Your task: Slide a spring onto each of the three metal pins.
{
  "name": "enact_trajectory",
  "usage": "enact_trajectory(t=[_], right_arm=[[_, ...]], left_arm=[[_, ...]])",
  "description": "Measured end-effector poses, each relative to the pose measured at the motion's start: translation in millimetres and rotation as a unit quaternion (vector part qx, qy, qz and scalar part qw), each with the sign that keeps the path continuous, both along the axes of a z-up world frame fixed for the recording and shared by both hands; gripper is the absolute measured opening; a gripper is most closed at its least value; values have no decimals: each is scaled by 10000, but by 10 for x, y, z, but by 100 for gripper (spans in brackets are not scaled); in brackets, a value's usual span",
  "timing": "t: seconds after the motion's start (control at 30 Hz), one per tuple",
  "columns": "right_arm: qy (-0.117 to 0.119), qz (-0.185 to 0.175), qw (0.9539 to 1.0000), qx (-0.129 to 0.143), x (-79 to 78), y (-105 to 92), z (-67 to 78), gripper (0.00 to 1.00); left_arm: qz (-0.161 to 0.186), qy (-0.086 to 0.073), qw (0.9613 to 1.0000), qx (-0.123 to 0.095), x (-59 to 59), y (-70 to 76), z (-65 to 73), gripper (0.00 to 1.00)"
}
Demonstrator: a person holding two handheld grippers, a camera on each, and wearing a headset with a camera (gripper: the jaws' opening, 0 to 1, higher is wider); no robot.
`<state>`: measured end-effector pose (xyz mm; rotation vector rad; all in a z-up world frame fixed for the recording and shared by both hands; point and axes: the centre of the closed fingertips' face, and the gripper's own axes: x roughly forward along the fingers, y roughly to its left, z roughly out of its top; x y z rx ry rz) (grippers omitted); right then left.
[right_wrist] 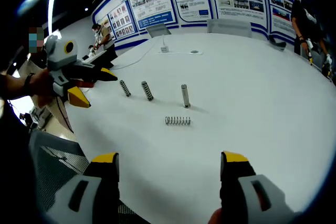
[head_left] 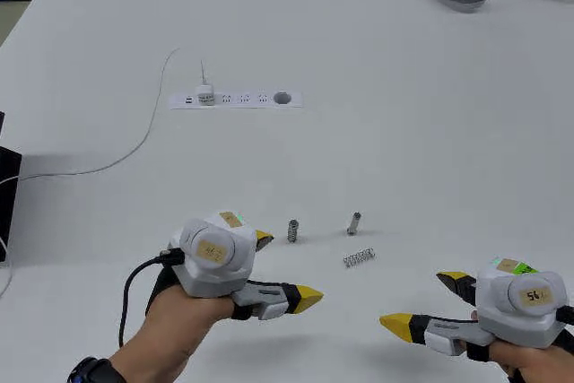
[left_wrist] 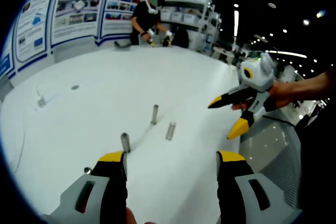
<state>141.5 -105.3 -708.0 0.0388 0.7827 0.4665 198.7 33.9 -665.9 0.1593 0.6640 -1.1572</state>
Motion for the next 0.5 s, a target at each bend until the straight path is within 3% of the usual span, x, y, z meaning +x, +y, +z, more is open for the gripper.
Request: enact_trajectory(t=[0.5], right_arm=[[19,-38,10000,15,-47,-56,-8,81]], left_arm=[[-273,38,9996,-16,-61,-302,-45,71]])
